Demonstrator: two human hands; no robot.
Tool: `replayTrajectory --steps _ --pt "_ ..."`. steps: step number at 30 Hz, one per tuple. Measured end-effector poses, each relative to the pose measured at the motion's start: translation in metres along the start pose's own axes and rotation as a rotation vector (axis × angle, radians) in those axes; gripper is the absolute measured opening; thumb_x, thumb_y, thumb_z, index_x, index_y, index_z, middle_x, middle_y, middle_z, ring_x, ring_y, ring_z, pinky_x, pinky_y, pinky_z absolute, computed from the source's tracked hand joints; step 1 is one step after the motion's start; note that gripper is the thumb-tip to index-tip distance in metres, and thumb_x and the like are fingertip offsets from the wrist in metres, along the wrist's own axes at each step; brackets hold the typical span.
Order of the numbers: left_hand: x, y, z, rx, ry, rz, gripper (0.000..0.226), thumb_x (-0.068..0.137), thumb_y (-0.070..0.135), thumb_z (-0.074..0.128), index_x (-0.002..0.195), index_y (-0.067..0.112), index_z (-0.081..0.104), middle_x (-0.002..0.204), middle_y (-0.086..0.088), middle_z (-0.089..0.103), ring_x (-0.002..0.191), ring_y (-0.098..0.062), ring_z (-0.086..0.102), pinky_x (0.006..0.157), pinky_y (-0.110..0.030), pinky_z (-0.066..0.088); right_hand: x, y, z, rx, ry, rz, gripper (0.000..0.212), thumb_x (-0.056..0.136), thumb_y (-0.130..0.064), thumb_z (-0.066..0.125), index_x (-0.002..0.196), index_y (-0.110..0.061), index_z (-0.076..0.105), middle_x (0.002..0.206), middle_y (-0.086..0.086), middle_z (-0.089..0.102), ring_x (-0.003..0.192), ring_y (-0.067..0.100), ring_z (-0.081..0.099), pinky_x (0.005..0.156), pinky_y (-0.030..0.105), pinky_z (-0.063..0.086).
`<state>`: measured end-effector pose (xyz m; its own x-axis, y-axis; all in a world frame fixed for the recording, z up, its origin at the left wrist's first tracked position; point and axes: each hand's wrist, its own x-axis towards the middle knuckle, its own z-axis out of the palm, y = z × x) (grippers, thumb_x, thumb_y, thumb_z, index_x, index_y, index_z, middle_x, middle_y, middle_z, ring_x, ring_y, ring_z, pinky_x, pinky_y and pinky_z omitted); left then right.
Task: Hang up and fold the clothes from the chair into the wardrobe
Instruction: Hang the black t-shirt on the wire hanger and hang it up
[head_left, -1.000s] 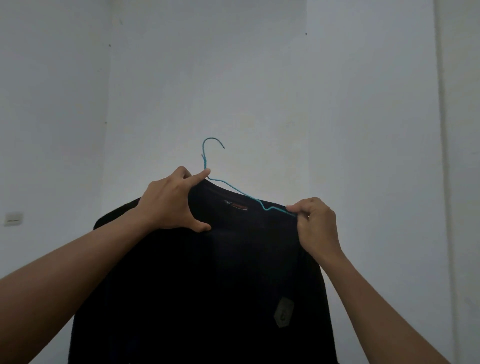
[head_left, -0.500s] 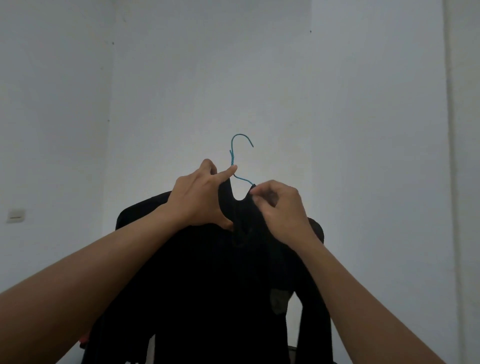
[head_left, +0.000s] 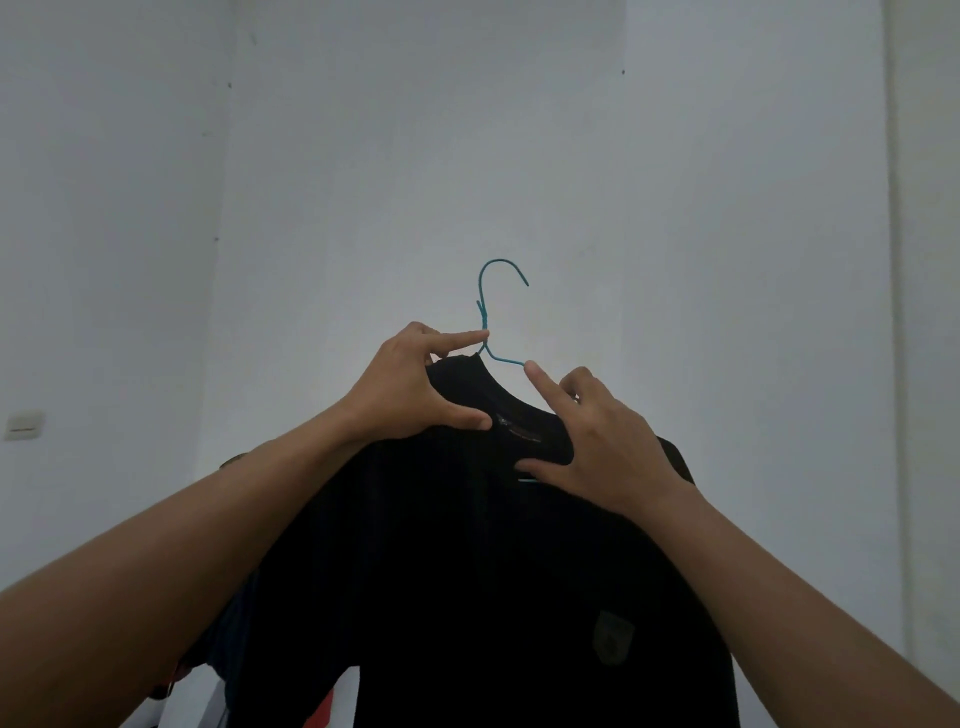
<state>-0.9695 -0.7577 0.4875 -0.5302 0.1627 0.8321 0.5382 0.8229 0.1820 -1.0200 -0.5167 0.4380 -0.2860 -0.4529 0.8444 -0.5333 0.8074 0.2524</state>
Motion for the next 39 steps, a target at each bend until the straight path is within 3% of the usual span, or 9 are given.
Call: replayTrajectory --steps 5,8,13,18,23,27,32,35,39 --pt "0.006 0.002 -0.001 -0.037 0.021 0.003 0.055 0.077 0.043 0.082 0.128 0.046 0.061 0.114 0.004 0.063 0.1 -0.01 0.058 0.092 -0.028 0.047 -0.002 0.002 -0.015 0.0 -0.028 -0.032 0.114 0.069 -0.086 0.055 0.158 -0.023 0.021 0.111 -0.003 0.043 0.077 0.009 0.038 0.058 0.024 0.042" --pt "0.009 0.0 -0.003 -0.129 0.024 -0.015 0.036 0.085 0.031 0.076 0.121 0.031 0.071 0.117 0.008 0.071 0.104 -0.011 0.066 0.1 -0.039 0.051 -0.003 0.006 -0.02 -0.031 -0.067 -0.054 0.122 0.063 -0.083 0.064 0.158 -0.025 0.017 0.111 -0.002 0.042 0.078 0.009 0.036 0.055 0.023 0.038" --pt "0.009 0.008 -0.005 -0.239 0.059 -0.086 0.02 0.09 0.019 0.072 0.109 0.022 0.077 0.104 0.013 0.075 0.098 0.003 0.068 0.097 -0.025 0.052 -0.002 0.012 -0.027 -0.071 -0.058 -0.062 0.119 0.061 -0.078 0.065 0.157 -0.021 0.024 0.109 0.0 0.045 0.084 0.014 0.042 0.052 0.029 0.046" --pt "0.01 0.017 -0.007 -0.297 0.113 -0.163 0.014 0.092 0.022 0.07 0.103 0.022 0.08 0.091 0.014 0.076 0.083 0.002 0.07 0.081 -0.018 0.053 0.001 0.011 -0.034 -0.191 -0.045 -0.049 0.116 0.06 -0.077 0.06 0.155 -0.018 0.026 0.11 0.002 0.048 0.09 0.024 0.05 0.075 0.045 0.051" --pt "0.015 0.013 -0.016 -0.37 0.215 -0.287 0.016 0.092 0.025 0.07 0.101 0.016 0.08 0.097 0.005 0.077 0.092 -0.007 0.07 0.09 -0.03 0.055 -0.005 0.016 -0.042 -0.205 -0.013 -0.041 0.104 0.071 -0.079 0.054 0.154 -0.023 0.027 0.119 -0.003 0.049 0.106 0.023 0.051 0.101 0.069 0.036" --pt "0.009 0.003 -0.031 -0.256 0.244 -0.293 0.018 0.093 0.027 0.068 0.102 0.017 0.079 0.101 0.005 0.075 0.097 -0.008 0.068 0.093 -0.031 0.053 -0.012 0.023 -0.05 -0.163 -0.006 -0.006 0.1 0.073 -0.078 0.048 0.155 -0.024 0.027 0.123 -0.006 0.05 0.108 0.022 0.052 0.104 0.067 0.035" --pt "-0.017 -0.008 -0.034 0.018 0.037 -0.08 0.017 0.093 0.029 0.068 0.107 0.025 0.077 0.1 0.015 0.073 0.09 0.005 0.064 0.093 -0.031 0.051 -0.015 0.034 -0.054 -0.127 -0.04 0.024 0.1 0.073 -0.078 0.048 0.156 -0.028 0.022 0.125 -0.008 0.048 0.1 0.019 0.058 0.096 0.056 0.046" --pt "-0.032 -0.001 -0.021 0.147 -0.061 0.015 0.042 0.09 0.045 0.067 0.13 0.035 0.062 0.108 0.011 0.07 0.088 -0.003 0.065 0.091 -0.037 0.052 -0.014 0.029 -0.054 -0.093 -0.052 -0.001 0.098 0.074 -0.075 0.052 0.156 -0.03 0.023 0.123 -0.009 0.048 0.087 0.018 0.06 0.075 0.042 0.053" --pt "-0.039 0.022 -0.006 0.43 -0.19 0.061 0.117 0.062 0.088 0.056 0.157 0.039 0.008 0.109 0.01 0.047 0.083 -0.016 0.052 0.074 -0.032 0.044 -0.01 0.025 -0.055 -0.059 -0.061 -0.004 0.097 0.076 -0.072 0.059 0.156 -0.034 0.022 0.124 -0.011 0.046 0.082 0.014 0.056 0.063 0.031 0.051"
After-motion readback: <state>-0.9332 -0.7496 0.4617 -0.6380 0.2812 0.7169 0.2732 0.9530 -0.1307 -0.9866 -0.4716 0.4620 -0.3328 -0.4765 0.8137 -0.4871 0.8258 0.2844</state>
